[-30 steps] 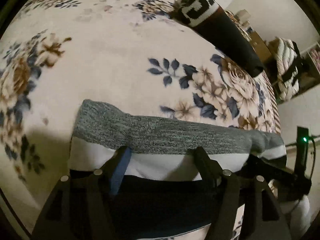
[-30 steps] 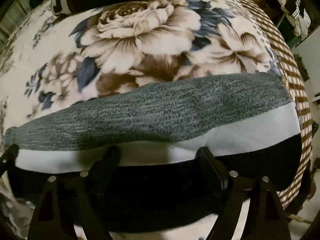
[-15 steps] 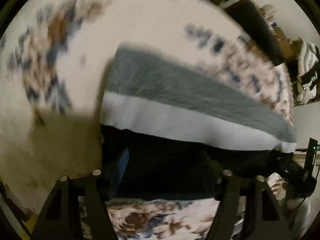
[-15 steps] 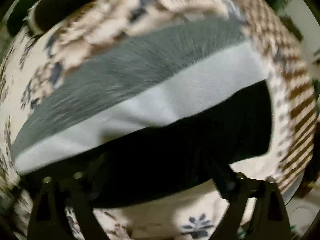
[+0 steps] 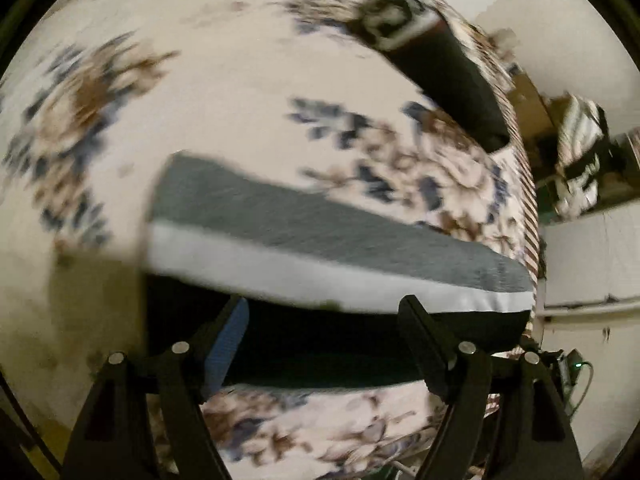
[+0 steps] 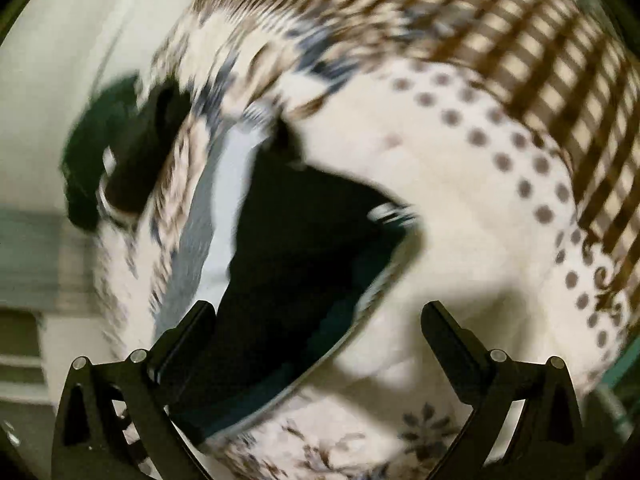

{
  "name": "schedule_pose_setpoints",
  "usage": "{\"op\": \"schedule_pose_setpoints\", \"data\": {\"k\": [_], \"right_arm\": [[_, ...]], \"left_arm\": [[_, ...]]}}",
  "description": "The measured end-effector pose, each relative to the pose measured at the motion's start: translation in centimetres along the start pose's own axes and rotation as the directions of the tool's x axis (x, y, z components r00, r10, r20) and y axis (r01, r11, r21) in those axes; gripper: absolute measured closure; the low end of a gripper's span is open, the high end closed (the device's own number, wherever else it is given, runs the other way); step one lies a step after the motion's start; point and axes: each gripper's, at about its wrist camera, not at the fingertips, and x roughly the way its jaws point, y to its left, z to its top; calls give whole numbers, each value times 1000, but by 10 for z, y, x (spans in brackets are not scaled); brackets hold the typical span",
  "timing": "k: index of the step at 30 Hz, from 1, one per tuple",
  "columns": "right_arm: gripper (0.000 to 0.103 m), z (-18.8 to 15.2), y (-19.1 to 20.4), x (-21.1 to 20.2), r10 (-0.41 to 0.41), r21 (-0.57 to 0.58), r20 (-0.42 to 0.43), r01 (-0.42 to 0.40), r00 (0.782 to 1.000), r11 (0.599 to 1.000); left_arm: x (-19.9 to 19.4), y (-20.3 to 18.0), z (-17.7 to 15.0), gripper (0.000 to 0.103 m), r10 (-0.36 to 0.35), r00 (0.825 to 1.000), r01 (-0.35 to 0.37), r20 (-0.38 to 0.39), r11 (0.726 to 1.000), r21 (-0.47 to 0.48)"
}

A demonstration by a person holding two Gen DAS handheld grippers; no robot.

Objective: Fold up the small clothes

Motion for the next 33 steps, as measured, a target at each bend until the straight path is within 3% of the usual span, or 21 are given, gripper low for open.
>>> {"op": "schedule_pose_setpoints", "data": {"k": [3,5,8,10,14,20,25,29,33], "right_arm": [[0,8,-30,9,126,64,56,-129,991,990],[0,13,-37,21,183,75,82,-190,980,979],[0,11,-31,41,206,42,99,-211,973,977],[0,8,-28,47,233,28,111,-237,966,971],[0,4,-14,64,355,30,82,-358,931,933],[0,7,-8,83,449,63,106,-456,887,888],[0,12,-11,83,526,77,149,-540,837,838],[0,10,-12,83,592,95,160,-609,790,787],[0,13,-5,84,625,72,136,-637,769,768]], "left_arm": [[27,-28,14,24,-39,999,41,-37,998,43],[43,-42,20,20,23,999,-20,-26,992,125],[66,-40,27,20,91,996,-86,-16,975,205],[71,-33,34,19,71,997,-66,-21,977,204],[72,-33,38,19,81,996,-70,-45,977,201],[79,-45,36,0,91,994,-76,-57,973,216],[90,-52,39,0,155,987,-142,-42,965,220],[94,-50,44,0,133,990,-122,-42,974,192],[94,-47,47,0,107,992,-94,-61,979,179]]}}
